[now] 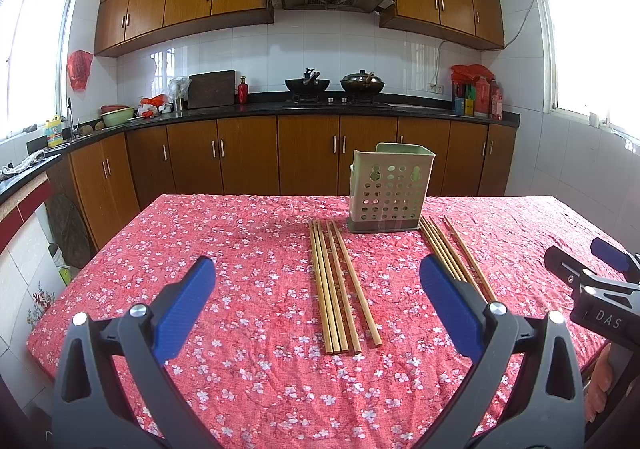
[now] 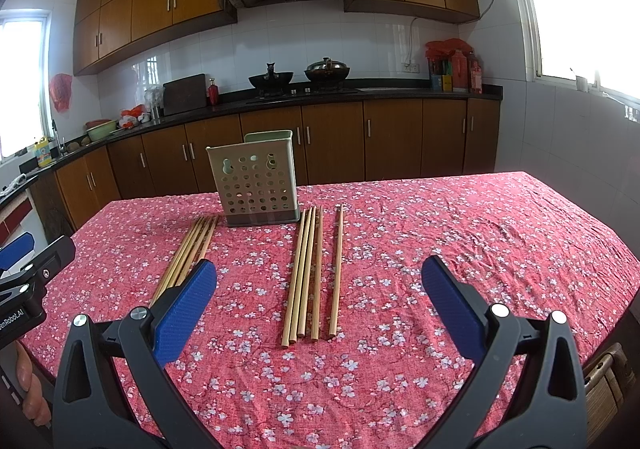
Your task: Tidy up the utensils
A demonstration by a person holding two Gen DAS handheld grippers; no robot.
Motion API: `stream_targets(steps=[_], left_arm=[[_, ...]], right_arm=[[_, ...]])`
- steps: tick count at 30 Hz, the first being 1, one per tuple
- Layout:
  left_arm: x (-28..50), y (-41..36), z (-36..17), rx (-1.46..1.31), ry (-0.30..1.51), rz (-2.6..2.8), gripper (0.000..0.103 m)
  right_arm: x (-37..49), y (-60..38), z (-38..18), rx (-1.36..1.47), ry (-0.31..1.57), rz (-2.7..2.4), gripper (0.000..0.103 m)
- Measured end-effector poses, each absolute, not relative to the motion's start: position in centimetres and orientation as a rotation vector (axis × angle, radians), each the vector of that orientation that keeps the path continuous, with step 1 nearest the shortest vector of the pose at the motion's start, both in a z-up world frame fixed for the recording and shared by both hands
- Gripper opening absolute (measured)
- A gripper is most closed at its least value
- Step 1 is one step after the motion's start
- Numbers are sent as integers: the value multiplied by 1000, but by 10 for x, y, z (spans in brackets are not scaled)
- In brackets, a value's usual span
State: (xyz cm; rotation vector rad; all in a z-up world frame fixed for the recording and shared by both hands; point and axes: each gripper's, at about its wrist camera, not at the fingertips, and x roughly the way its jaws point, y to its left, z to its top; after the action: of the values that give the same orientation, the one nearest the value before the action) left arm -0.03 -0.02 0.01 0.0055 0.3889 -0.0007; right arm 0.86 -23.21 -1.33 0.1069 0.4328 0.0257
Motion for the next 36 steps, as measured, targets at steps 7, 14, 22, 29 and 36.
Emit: stream_targets(steps=[7, 14, 22, 29, 36], left_arm=[[0, 0, 0, 6, 389, 0, 99], [0, 0, 0, 6, 389, -1, 99], [0, 0, 0, 6, 390, -1, 99], [0, 0, 0, 6, 390, -1, 99], [0, 0, 0, 7, 391, 0, 99]], right_arm=[[9, -233, -13, 107, 433, 25, 101], [9, -233, -13, 107, 433, 26, 101], [9, -234, -13, 107, 433, 26, 101], [8, -234, -15, 107, 433, 25, 101], [8, -235, -14, 107, 434, 25, 101]])
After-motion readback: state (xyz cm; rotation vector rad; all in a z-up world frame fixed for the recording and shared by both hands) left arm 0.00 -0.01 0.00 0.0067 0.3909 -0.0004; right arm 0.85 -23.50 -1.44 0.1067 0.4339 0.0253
